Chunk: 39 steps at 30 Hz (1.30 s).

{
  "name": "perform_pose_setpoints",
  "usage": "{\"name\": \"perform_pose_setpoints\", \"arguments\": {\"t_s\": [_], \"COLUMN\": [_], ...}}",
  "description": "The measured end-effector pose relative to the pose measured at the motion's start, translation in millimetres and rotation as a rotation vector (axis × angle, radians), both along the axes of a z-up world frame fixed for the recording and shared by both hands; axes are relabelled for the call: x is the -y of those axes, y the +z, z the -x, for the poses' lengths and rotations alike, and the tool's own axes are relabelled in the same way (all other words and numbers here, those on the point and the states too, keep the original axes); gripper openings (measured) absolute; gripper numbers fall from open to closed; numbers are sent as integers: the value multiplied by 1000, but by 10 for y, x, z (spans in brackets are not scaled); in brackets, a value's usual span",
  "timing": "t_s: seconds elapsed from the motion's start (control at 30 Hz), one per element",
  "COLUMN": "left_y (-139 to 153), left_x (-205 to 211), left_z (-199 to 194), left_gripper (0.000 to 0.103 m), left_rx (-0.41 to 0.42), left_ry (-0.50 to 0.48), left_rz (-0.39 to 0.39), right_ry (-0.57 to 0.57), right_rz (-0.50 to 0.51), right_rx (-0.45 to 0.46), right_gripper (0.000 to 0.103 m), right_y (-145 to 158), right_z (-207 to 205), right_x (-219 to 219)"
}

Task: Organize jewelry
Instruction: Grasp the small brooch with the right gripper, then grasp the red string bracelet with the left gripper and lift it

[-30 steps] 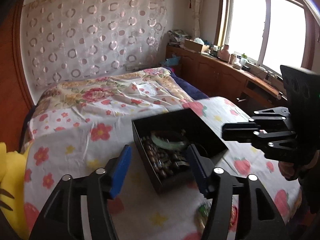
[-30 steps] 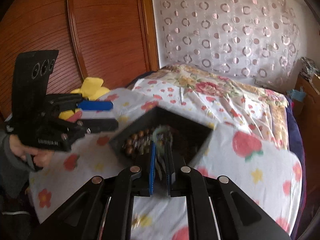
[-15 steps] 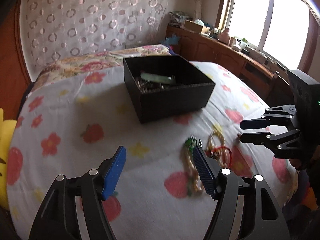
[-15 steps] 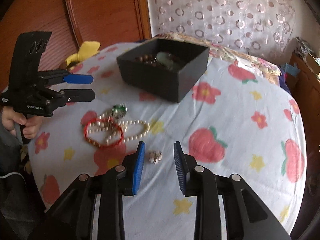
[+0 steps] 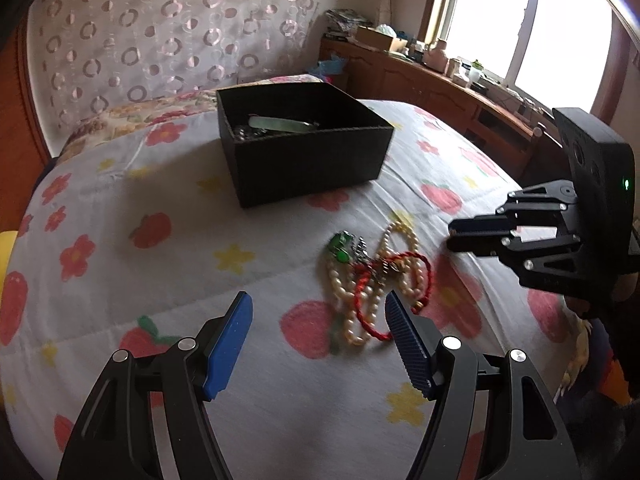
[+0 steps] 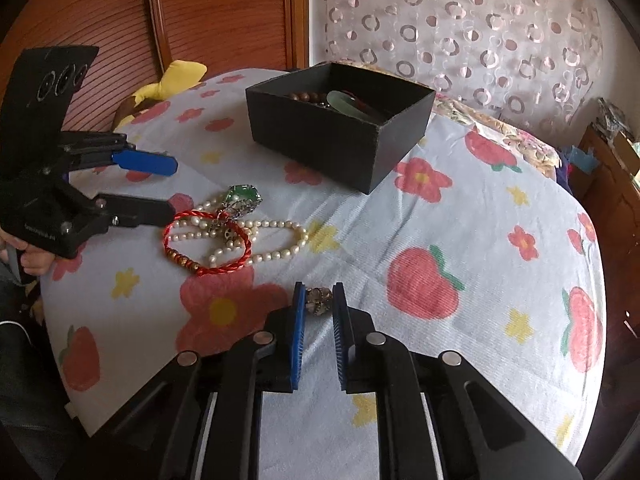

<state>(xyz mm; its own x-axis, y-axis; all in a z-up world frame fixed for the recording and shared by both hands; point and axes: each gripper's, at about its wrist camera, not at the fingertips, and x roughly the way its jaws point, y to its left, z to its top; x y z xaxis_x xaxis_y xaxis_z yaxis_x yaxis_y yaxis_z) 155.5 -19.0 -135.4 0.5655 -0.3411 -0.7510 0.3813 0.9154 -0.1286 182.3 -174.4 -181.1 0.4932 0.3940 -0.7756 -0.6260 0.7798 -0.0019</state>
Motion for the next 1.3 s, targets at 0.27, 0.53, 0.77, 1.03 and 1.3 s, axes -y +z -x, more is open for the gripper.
{"name": "perform_pose_setpoints", "arguments": {"t_s": [0.27,0.53,0.77,1.03,1.3], "left_y": [-51,-63,-58,295,640], "left_x": [127,152,155,160,94], "left_z": [28,-25,-35,67,89], "left_gripper": [17,8,3,3,3], "left_rx": [-37,-56,-57,18,97], "left_ry": [-41,-42,-51,-78,-78], "left_rz": [24,22,25,66,80], "right_ry": [-26,-32,-25,-27,-28], "right_rz": [-28,-46,-55,-70,-82], "right_rx": [3,0,6,17,32], "right_gripper": [15,15,15,15,15], "right_y": [29,5,15,53,103], "right_z": [18,23,47,58,65], "right_x": [109,121,124,128,105]}}
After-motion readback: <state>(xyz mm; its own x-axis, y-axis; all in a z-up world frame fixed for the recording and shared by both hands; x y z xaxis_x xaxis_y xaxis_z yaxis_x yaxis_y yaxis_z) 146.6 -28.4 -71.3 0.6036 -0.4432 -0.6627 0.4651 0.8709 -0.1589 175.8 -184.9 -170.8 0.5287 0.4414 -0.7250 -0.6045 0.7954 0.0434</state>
